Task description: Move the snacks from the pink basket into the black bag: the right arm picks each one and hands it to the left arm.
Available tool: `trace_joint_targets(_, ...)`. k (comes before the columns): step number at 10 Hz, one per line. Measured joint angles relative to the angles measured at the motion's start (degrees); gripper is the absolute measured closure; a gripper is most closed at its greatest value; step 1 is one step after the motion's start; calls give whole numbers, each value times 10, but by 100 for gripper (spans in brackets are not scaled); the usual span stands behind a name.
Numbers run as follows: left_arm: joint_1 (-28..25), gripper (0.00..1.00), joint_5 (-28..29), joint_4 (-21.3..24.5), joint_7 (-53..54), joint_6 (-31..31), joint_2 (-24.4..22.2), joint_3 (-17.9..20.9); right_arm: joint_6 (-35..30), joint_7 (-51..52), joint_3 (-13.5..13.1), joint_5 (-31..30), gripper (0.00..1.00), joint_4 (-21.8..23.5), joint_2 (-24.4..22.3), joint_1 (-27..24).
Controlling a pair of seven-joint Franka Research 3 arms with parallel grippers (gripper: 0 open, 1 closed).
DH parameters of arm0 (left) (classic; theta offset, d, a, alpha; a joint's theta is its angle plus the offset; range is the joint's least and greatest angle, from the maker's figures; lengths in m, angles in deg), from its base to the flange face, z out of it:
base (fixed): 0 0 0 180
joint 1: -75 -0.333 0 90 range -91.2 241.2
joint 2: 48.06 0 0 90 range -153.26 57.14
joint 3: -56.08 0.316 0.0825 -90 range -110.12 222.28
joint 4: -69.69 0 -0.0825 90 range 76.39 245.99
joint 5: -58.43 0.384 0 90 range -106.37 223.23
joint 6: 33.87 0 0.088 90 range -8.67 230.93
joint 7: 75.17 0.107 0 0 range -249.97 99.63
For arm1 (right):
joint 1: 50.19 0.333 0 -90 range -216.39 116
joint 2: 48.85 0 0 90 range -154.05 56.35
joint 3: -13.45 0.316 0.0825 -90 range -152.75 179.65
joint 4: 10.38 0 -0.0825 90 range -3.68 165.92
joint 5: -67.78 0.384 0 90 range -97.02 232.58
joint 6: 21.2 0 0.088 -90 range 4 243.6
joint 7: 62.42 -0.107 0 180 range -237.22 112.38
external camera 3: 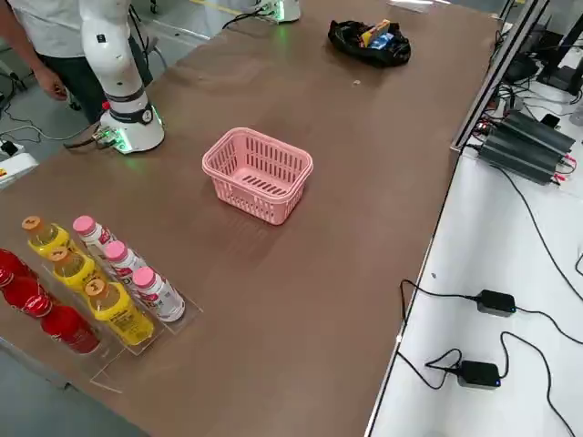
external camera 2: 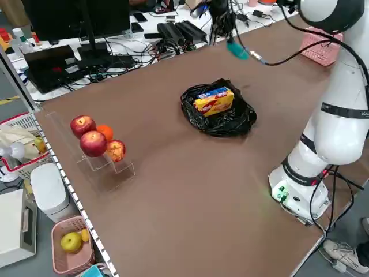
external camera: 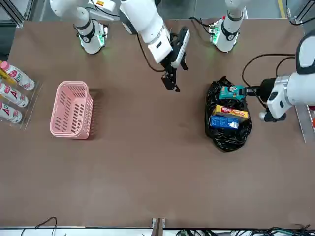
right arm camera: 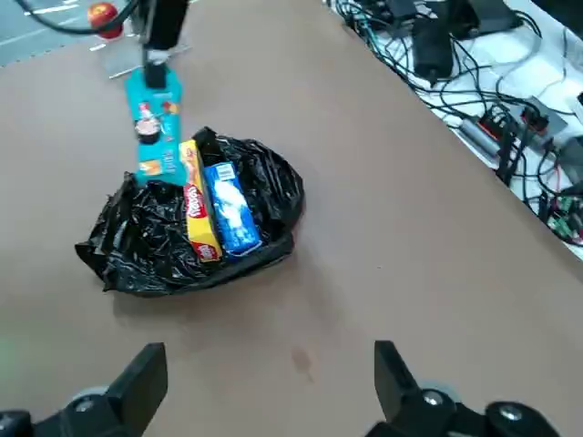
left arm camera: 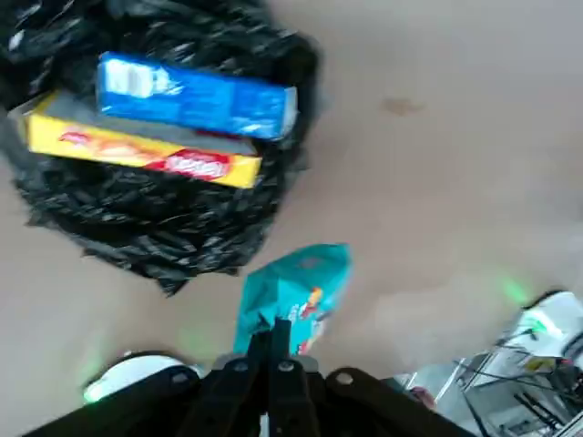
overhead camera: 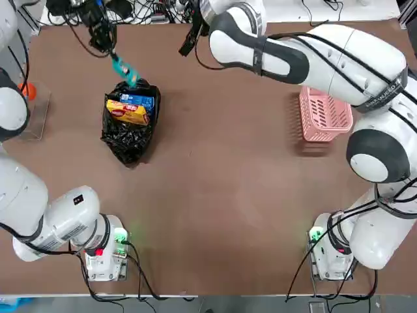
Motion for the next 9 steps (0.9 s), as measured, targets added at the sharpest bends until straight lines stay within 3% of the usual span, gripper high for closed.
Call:
trace_joint_targets(2, -15, 99, 31, 72, 10, 18, 11, 0, -26, -23, -2, 0, 0, 9, -4, -33)
trace_joint_targets(5, -33, 99, 85, 174, 35, 98, 12, 0, -75, -31, -4, 14, 0, 64, -45, -96)
trace_joint_targets(9, -69, 96, 87, 195, 42, 162, 26, 0, -188, -33, -6, 15, 0, 138, -116, -220)
